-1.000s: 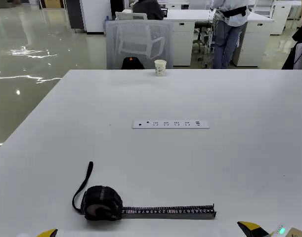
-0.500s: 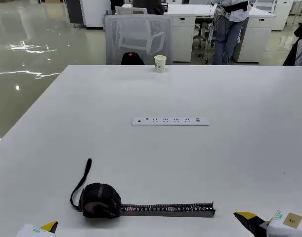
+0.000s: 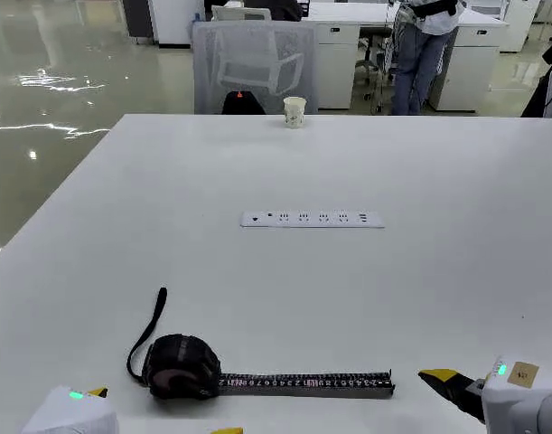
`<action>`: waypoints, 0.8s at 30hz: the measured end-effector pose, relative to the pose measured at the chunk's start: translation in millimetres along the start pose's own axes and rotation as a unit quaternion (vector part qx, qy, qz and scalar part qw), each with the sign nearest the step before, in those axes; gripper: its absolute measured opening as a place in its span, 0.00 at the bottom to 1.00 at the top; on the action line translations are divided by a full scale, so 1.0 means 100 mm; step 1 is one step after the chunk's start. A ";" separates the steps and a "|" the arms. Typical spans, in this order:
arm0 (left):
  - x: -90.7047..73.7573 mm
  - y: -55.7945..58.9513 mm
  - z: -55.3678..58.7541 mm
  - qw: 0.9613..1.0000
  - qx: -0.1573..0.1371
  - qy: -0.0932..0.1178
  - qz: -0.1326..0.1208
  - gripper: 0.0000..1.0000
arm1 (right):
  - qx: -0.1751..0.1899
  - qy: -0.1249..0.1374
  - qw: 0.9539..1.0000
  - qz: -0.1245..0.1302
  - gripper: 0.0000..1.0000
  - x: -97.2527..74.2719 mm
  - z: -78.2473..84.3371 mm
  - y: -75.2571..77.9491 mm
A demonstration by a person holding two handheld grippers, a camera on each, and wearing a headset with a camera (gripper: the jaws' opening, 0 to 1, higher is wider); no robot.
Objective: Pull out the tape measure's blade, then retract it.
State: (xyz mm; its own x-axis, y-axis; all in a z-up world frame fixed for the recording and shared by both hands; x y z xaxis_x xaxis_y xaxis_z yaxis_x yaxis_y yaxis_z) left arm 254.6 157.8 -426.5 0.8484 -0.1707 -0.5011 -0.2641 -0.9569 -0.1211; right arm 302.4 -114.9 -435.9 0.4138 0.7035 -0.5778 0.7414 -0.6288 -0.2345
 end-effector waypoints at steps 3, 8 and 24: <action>0.04 -0.02 0.00 1.000 -0.004 0.000 -0.001 0.99 | -0.007 -0.008 1.000 -0.004 0.75 0.03 0.00 0.05; 0.10 -0.05 -0.01 1.000 -0.006 -0.003 -0.006 0.99 | -0.020 -0.016 1.000 -0.011 0.72 0.07 -0.01 0.12; 0.28 -0.08 -0.09 1.000 -0.003 -0.005 -0.008 0.98 | -0.080 -0.066 0.993 -0.047 0.57 0.20 -0.03 0.30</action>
Point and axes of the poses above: the centre of the closed fingertips' face, and the gripper's own axes: x roughly forward along the fingers, y roughly to its right, z roughly out of its underside, the point moved 5 cm from there along -x, roughly backward along the fingers, and after that the axes turned 14 degrees about x, right-handed, at the moved point
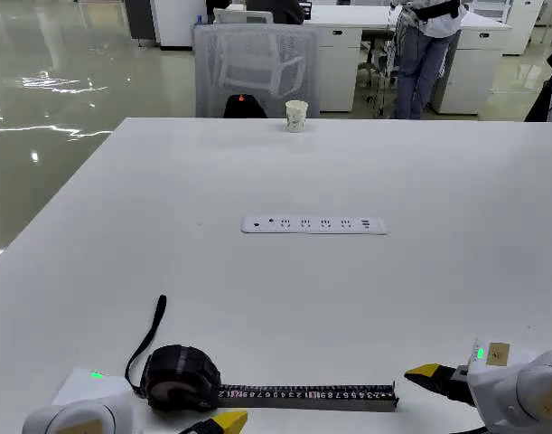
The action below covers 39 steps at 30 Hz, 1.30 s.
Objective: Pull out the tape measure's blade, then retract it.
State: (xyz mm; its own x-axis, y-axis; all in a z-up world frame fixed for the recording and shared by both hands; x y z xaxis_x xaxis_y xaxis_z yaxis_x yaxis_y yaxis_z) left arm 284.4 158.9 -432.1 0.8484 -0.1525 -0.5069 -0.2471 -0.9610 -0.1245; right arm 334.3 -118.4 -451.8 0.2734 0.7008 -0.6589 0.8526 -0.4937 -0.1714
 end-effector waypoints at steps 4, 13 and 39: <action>0.04 -0.02 0.01 1.000 -0.003 -0.003 -0.003 0.96 | -0.019 -0.015 1.000 -0.007 0.54 0.03 0.00 0.05; 0.11 -0.05 0.02 1.000 -0.008 -0.012 -0.010 0.89 | -0.050 -0.039 0.998 -0.019 0.43 0.08 -0.01 0.18; 0.30 -0.11 -0.05 0.999 -0.027 -0.028 -0.024 0.71 | -0.125 -0.111 0.984 -0.064 0.25 0.22 0.02 0.40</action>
Point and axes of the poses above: the centre of the closed fingertips' face, and the gripper's own axes: x roughly forward along the fingers, y roughly to its right, z roughly out of its underside, the point moved 5 cm from there along -x, roughly backward along the fingers, and after that the axes turned 14 degrees about x, right-handed, at the moved point
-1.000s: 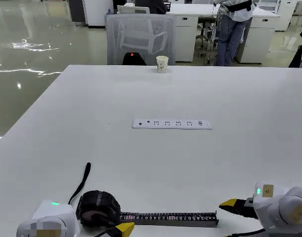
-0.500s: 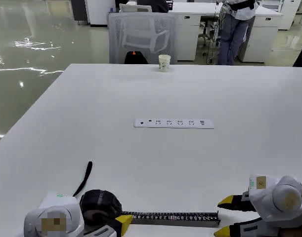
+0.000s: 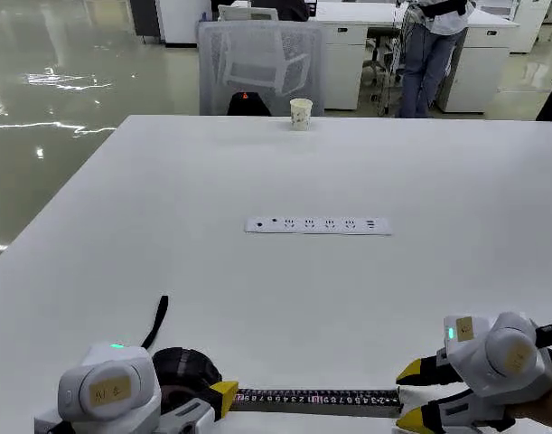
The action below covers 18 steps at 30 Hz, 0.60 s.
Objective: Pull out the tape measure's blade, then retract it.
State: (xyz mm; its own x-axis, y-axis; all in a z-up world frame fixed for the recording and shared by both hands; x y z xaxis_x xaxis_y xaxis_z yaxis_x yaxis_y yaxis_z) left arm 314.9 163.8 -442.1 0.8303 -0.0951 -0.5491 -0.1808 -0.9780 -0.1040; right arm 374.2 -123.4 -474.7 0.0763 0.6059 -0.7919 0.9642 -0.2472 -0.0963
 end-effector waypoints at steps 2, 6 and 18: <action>0.02 0.00 0.00 1.000 -0.004 -0.002 0.002 0.70 | -0.004 -0.003 1.000 -0.003 0.24 0.02 0.00 0.01; 0.05 0.00 0.01 1.000 -0.003 -0.005 -0.001 0.69 | -0.011 -0.008 1.000 -0.005 0.22 0.03 0.00 0.03; 0.13 -0.05 0.01 1.000 -0.014 -0.011 -0.003 0.66 | -0.022 -0.017 0.999 -0.028 0.14 0.08 -0.02 0.05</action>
Point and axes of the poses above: the centre of the closed fingertips' face, and the gripper's own axes: x roughly forward along the fingers, y roughly to its right, z roughly out of its underside, the point moved 5 cm from there along -x, roughly backward along the fingers, and after that the axes turned 14 degrees about x, right-handed, at the moved point
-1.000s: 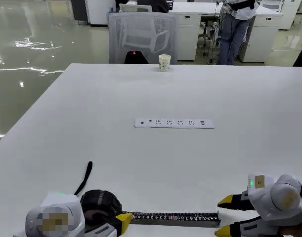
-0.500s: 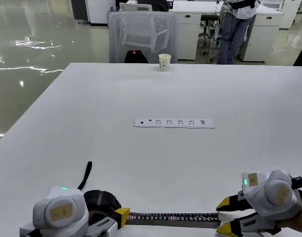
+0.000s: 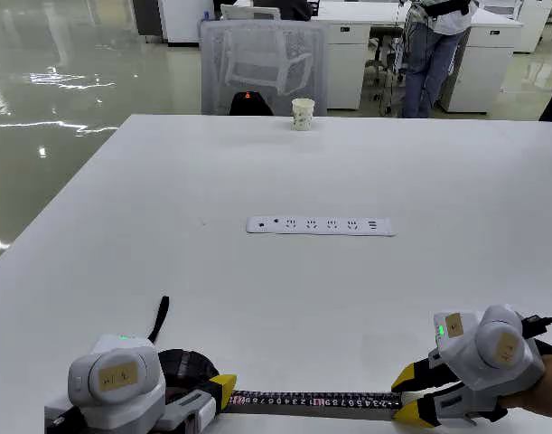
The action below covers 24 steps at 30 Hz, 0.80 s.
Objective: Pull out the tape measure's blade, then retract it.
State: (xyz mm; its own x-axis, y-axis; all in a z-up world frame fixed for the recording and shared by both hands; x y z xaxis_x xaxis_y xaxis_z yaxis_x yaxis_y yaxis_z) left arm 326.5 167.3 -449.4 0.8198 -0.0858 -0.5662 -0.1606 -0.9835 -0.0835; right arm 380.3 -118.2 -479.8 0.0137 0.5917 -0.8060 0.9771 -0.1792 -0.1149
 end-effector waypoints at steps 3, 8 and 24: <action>0.00 0.00 0.00 1.000 -0.004 -0.001 -0.002 0.66 | -0.005 -0.001 1.000 -0.004 0.13 0.00 0.01 0.00; 0.01 0.00 0.01 1.000 -0.004 -0.003 -0.003 0.66 | -0.008 0.002 1.000 -0.004 0.12 0.00 0.01 0.00; 0.05 -0.01 0.02 1.000 -0.003 -0.015 -0.013 0.64 | -0.001 0.020 1.000 -0.006 0.11 0.00 0.02 -0.02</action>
State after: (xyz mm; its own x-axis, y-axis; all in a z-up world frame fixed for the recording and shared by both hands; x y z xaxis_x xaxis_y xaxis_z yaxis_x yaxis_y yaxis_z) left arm 329.5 168.7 -454.0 0.8064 -0.0553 -0.5888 -0.1358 -0.9863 -0.0933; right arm 378.4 -119.3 -481.1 0.0100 0.6251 -0.7805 0.9774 -0.1708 -0.1243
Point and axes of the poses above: the centre of the closed fingertips' face, and the gripper's own axes: x roughly forward along the fingers, y roughly to its right, z roughly out of its underside, the point moved 5 cm from there along -x, roughly backward along the fingers, and after that the axes turned 14 degrees about x, right-handed, at the moved point
